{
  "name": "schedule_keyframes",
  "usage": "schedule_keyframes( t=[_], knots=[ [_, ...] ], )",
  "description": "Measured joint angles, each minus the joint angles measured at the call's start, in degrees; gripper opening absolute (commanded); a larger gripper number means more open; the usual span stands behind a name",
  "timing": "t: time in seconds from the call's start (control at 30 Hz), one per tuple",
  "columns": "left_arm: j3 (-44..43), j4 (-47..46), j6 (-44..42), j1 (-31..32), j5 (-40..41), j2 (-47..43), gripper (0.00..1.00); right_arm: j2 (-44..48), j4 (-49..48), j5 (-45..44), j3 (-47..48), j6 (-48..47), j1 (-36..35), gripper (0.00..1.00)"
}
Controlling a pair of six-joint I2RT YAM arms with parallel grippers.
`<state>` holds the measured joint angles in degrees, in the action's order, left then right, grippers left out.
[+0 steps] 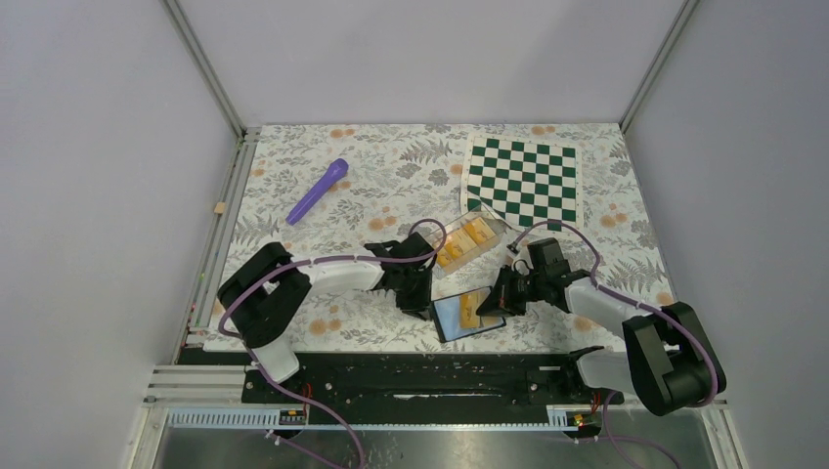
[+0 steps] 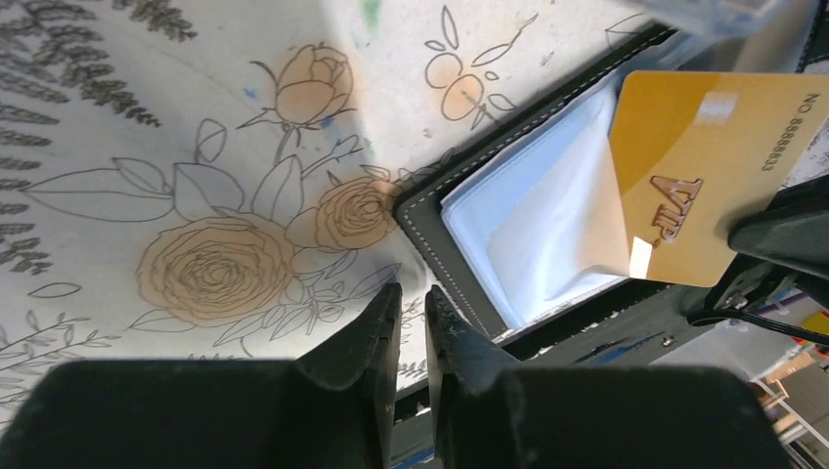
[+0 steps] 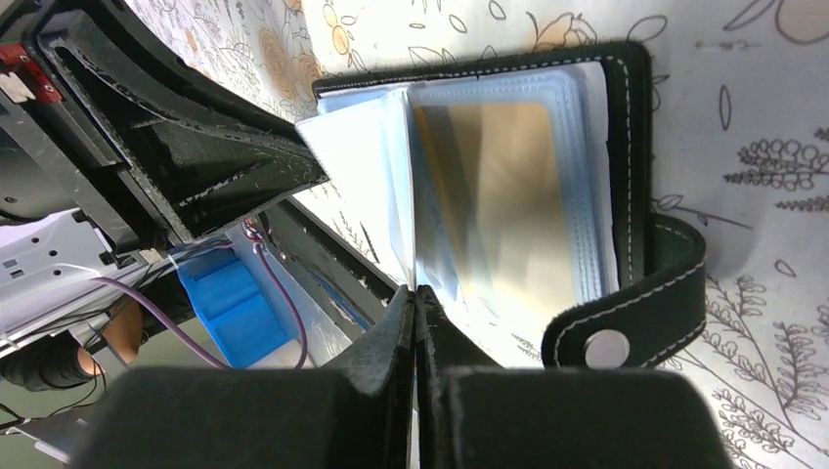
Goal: Put the credit cards into the card holder
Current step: Insert the credit card into the card holder.
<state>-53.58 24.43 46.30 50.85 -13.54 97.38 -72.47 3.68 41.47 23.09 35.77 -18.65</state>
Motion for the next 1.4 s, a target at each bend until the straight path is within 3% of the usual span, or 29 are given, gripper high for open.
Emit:
schedule_keyframes(
  t=[0.7,1.27,1.4],
  knots=[
    [-4.6,0.8,-0.5,0.0,-1.4,4.1,0.13,-1.8,4.6,5.2,1.7,-1.8,0.0,0.0],
    [-5.9,2.4,-1.4,0.0,-1.0,4.9,0.11,-10.3,11.7,3.8,7.3,-7.0,0.0,0.0],
    [-6.4,3.0,-1.7,0.0,-0.9,5.2,0.1,-11.5,12.4,3.6,8.3,-8.1,0.0,0.09]
  ],
)
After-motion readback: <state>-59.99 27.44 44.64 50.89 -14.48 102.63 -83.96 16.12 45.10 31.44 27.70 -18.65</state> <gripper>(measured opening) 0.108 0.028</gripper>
